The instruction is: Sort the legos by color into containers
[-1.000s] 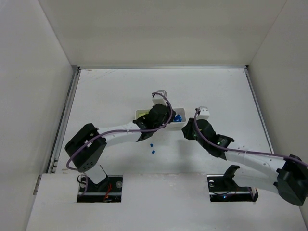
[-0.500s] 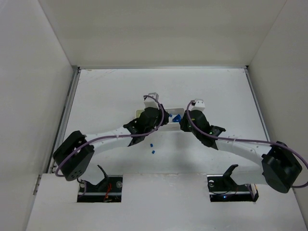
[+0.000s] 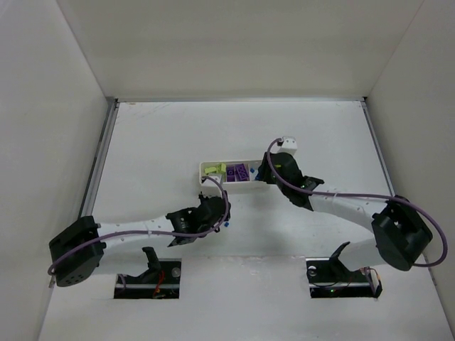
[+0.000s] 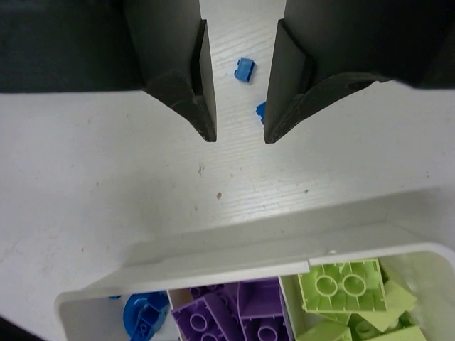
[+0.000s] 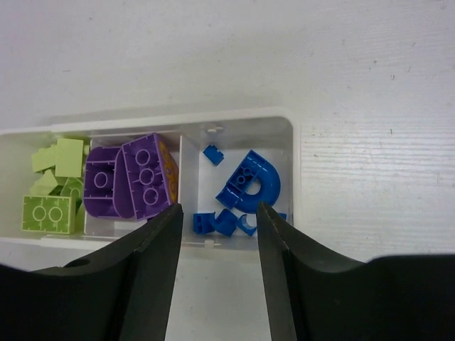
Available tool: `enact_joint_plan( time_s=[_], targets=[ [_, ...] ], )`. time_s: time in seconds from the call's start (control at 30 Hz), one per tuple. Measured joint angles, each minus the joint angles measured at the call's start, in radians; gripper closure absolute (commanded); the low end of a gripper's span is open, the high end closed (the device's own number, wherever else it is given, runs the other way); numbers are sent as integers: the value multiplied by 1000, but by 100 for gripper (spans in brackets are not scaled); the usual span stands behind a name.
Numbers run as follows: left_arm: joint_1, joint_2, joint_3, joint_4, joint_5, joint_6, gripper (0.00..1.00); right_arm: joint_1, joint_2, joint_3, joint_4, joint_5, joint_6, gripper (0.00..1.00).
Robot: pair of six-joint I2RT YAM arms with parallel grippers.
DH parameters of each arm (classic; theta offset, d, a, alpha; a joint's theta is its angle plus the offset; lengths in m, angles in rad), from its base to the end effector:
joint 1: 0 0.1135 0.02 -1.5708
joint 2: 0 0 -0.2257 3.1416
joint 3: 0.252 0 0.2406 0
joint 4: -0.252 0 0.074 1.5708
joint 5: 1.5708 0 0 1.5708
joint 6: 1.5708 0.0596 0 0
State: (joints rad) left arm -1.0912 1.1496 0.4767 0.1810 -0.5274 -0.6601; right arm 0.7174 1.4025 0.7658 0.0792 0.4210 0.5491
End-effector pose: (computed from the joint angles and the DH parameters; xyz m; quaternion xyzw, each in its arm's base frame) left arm 0.1456 -0.2150 0.1619 0.0464 0.8378 -0.2376 0.4894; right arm 0.2527 0.1882 0.1778 0.0292 0.8606 0.1335 0.4906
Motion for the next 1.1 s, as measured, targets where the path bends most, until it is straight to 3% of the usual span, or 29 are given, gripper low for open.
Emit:
enact_joint_plan(
  time_s=[0.47, 0.73, 0.97, 1.1],
  targets=[
    [-59, 155, -2, -55, -96, -64, 73, 256, -194, -230, 10, -11, 114, 65],
    [-54, 198, -2, -13, -88, -67, 73, 399, -172, -273, 3, -24, 202, 65],
    [-52, 251, 1, 10, -85, -74, 75, 421, -132, -273, 3, -25, 216, 65],
    [-51, 274, 11, 29, -93, -74, 86, 444, -125, -271, 3, -25, 219, 64]
  ],
)
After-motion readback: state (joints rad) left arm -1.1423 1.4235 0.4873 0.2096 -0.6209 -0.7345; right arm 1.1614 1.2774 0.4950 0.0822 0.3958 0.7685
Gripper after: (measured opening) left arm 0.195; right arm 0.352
